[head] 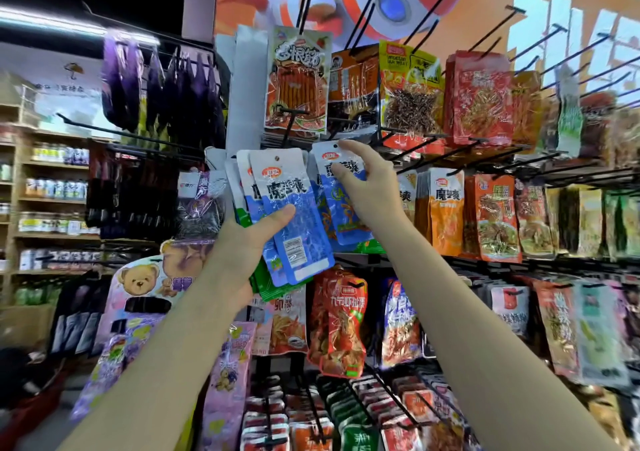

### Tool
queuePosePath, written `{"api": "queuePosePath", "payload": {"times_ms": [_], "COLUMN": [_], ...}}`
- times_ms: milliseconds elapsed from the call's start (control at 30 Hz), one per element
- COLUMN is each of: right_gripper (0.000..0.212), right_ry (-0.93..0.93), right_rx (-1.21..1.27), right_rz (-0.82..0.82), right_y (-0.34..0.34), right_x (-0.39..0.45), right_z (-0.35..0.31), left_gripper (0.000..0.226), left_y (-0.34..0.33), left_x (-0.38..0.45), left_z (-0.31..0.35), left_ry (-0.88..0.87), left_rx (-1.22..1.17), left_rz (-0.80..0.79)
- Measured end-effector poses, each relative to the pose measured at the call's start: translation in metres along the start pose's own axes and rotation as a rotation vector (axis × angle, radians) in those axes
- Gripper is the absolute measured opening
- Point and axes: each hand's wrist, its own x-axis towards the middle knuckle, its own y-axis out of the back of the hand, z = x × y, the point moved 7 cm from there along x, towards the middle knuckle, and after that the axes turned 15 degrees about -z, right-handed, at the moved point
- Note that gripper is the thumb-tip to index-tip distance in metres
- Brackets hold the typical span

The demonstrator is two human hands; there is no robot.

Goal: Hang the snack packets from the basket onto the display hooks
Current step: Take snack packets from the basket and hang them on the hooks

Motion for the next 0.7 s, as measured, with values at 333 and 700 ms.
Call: {"api": "queuePosePath", "payload": {"times_ms": [333,700], "right_gripper": [0.045,0.044], "right_ry": [-0.099,-0.061], "right_rx": [-0.095,-0.382], "right_rz": [-0.036,-0.115], "right_y": [-0.006,-0.01], "right_x": [0.001,-0.016], "right_z": [0.01,-0.004], "left_gripper": [0.031,0.026], "left_y": [0.008,0.004], "left_x": [-0.001,0.0], "left_z": [0.002,-0.009], "left_ry": [-0.029,-0.013], "left_rx": [-0.015,0.02], "left_rz": [0.001,-0.045]}}
